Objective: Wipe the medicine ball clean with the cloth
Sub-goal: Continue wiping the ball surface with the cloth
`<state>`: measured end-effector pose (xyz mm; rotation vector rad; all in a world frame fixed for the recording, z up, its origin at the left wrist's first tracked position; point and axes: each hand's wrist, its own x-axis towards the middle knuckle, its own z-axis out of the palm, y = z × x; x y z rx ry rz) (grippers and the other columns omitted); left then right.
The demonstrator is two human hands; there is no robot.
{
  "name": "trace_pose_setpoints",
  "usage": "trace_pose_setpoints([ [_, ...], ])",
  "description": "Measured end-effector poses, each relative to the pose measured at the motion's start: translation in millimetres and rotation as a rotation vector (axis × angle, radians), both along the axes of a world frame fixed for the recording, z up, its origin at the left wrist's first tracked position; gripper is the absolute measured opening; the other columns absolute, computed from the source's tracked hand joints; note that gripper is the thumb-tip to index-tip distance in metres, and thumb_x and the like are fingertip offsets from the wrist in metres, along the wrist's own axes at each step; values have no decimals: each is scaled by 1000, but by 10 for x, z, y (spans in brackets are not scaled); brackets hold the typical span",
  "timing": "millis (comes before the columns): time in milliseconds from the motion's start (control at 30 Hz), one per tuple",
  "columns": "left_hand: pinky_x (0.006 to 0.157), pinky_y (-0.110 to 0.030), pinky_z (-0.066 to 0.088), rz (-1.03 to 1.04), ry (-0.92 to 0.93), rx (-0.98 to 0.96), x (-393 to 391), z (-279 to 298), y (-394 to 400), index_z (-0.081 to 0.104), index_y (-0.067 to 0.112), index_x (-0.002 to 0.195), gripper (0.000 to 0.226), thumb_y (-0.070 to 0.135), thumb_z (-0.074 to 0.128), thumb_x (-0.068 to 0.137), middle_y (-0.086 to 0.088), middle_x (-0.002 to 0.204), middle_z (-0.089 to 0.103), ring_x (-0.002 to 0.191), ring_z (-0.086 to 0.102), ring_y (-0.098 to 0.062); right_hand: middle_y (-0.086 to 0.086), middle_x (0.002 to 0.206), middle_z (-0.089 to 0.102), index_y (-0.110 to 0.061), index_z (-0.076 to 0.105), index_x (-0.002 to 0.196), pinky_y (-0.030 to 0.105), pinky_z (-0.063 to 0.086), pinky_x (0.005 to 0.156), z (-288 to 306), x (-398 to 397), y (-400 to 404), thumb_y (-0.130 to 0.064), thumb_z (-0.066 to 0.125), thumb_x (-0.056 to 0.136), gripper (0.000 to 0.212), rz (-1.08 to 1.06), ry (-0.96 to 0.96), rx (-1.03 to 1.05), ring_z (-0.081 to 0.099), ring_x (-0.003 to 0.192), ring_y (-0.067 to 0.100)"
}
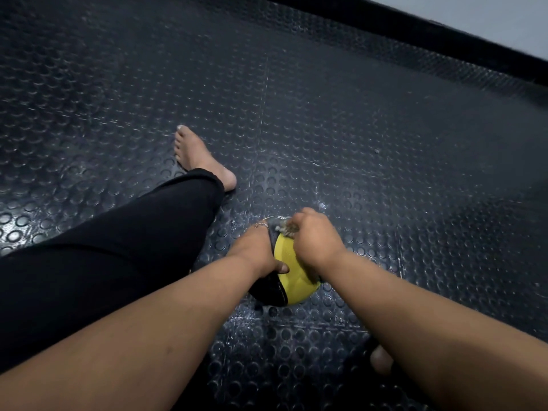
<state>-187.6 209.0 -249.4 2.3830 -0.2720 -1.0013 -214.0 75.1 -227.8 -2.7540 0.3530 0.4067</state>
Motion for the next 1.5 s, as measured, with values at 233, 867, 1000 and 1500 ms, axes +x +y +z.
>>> trace_pose_setpoints([
  [233,101,-38,46,-12,-20,13,-39,39,-53,44,19,136,94,48,90,59,-5,133,52,122,54,-27,10,108,65,-11,66,112,26,44,79,-45,51,-214,-3,53,87,29,-463,43,244,61,99,27],
  [867,82,-27,42,355,366,-258,240,-87,62,36,23,143,79,30,81,78,0,118,47,104,52,-20,18,92,64,0,56,110,47,53,77,-270,-654,-399,-11,39,99,22,-1289,43,1240,62,75,29],
  [1000,74,-32,49,568,514,-335,217,-81,81,36,21,128,72,22,83,74,-5,104,52,86,55,-20,12,81,63,-4,58,94,41,50,76,-235,-646,-397,-10,42,98,18,-1220,60,1246,58,70,25],
  [1500,115,-54,25,107,-23,53,-292,46,72,5,31,153,126,46,89,61,-8,157,-5,148,3,-33,5,105,60,-21,55,100,28,45,75,-161,-503,-275,-12,56,91,13,-412,94,541,57,89,18],
])
